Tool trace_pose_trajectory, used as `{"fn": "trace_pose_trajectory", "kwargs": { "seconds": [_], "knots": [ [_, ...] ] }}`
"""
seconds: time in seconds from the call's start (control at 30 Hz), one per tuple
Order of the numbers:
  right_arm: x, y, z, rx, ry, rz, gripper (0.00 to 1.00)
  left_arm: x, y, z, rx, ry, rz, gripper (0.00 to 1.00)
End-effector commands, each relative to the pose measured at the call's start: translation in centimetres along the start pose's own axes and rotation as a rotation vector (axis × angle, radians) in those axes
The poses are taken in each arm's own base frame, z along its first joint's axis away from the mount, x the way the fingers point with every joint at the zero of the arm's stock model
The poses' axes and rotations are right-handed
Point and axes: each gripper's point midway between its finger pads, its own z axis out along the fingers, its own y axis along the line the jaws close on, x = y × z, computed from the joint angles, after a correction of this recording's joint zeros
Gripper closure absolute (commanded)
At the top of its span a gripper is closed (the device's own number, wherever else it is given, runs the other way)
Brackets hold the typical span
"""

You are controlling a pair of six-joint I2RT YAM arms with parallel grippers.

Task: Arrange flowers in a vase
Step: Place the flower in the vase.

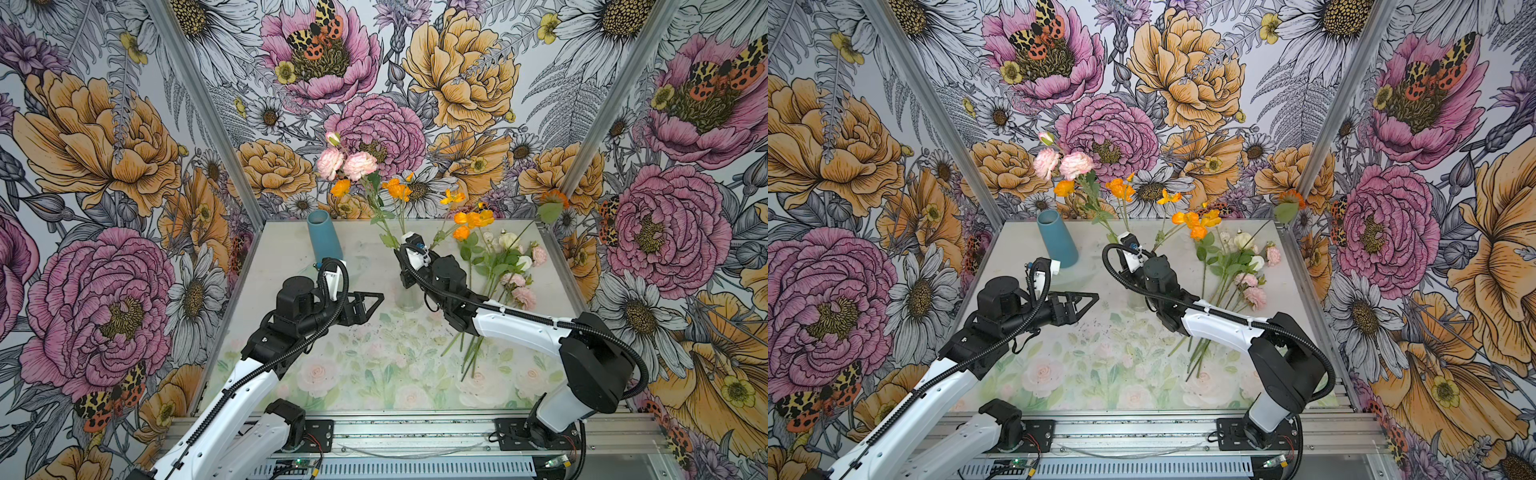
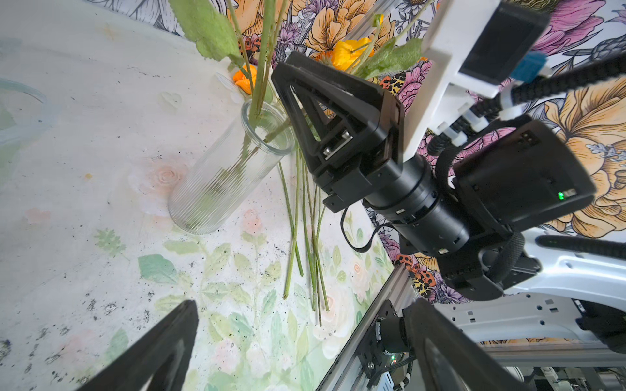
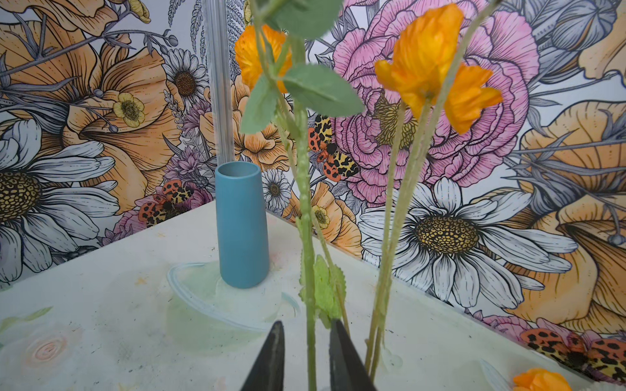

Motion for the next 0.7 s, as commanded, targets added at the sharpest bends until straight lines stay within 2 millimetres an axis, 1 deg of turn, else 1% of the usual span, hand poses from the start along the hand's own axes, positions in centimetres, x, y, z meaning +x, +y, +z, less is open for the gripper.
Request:
{"fn": "trace_pose_trajectory", "kwargs": {
  "seconds": [0.0,0.07,0.17,0.23,0.27,0.33,0.4,0.47,0.57,0.67],
  "knots": [
    [-2.0,1.2,-1.1,-0.023,-0.038,0.010,0.71,-1.7,-1.6,-0.4,0.030,-0.050,0.065,0.01],
    [-2.9,1.2,-1.8,-0.026,-0.046,0.009,0.65,-1.9,-1.8,-0.3,0.034,-0.050,0.069,0.01],
    [-4.7,1.1,-3.5,-0.032,-0.068,0.012,0.46,-2.3,-2.6,0.0,0.061,-0.042,0.086,0.01],
    [-6.0,0.7,-5.2,-0.016,-0.070,0.025,0.33,-2.5,-3.5,0.3,0.086,-0.041,0.116,0.01],
    [-6.2,0.4,-5.8,0.003,-0.057,0.033,0.30,-2.6,-4.0,0.4,0.096,-0.042,0.131,0.01],
    [-7.2,-0.6,-8.0,0.035,-0.029,0.060,0.23,-2.5,-5.0,0.7,0.115,-0.041,0.187,0.01],
    [-7.1,-2.1,-10.2,0.094,0.015,0.130,0.21,-2.2,-5.7,1.1,0.107,-0.044,0.261,0.01],
    [-6.2,-3.9,-12.6,0.168,0.057,0.224,0.21,-1.7,-6.0,1.9,0.087,-0.039,0.325,0.01],
    [-3.8,-6.1,-16.4,0.263,0.098,0.357,0.21,-0.8,-6.5,3.4,0.052,-0.021,0.418,0.01],
    [-0.8,-9.2,-20.4,0.429,0.120,0.479,0.21,-0.1,-7.5,4.9,0.036,0.002,0.500,0.01]
  ]
}}
